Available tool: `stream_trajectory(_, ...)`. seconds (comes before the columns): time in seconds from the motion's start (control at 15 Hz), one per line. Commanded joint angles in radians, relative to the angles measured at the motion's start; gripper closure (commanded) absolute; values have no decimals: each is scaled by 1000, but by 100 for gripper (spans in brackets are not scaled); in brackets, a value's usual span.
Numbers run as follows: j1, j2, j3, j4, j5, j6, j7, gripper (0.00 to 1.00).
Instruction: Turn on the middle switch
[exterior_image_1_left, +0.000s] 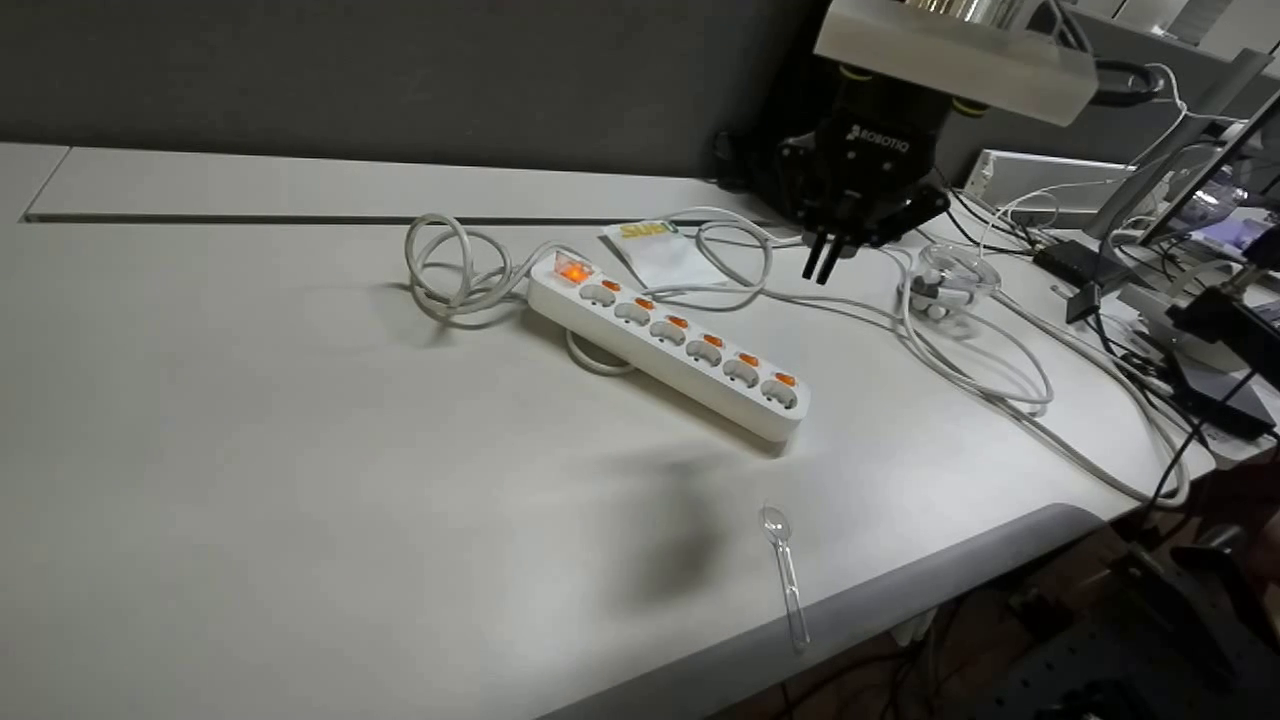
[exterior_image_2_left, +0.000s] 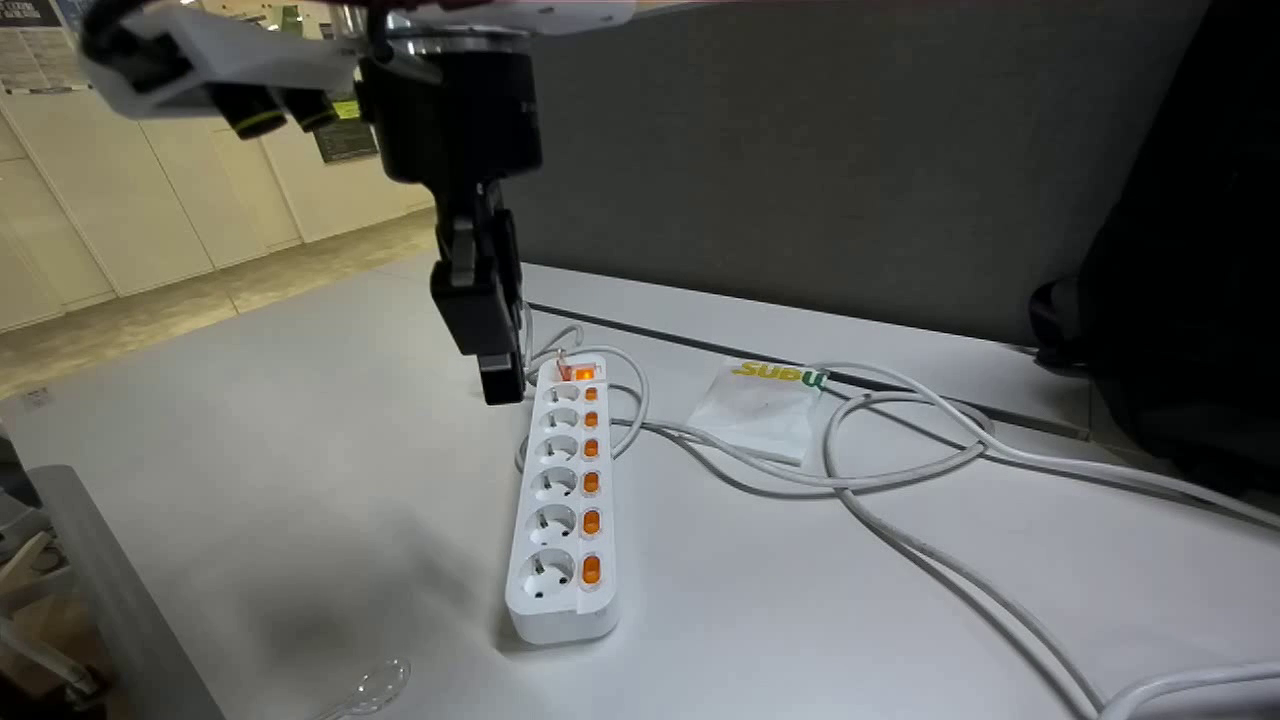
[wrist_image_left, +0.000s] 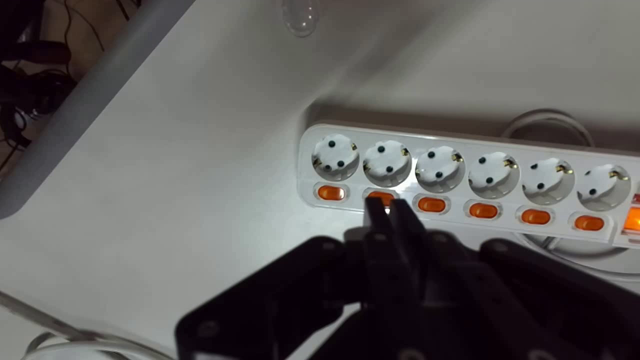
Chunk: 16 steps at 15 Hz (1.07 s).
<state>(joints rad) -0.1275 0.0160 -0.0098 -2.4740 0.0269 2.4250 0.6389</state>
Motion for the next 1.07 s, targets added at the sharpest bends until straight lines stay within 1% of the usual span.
stream_trajectory(0.0, 28, 14, -27, 8, 1, -2, 2, 96)
stream_trajectory(0.07, 30, 19, -29, 8, 1, -2, -1, 99)
stream_trajectory(0.33, 33, 16, -31, 7, 1, -2, -3, 100)
stream_trajectory(0.6, 47, 59, -36, 21, -27, 116, 101, 100)
stream_trajectory(0.8, 68, 104, -51, 34, -78, 206, 194, 100)
stream_trajectory(1.0, 102, 157, -79, 56, -136, 259, 295, 100)
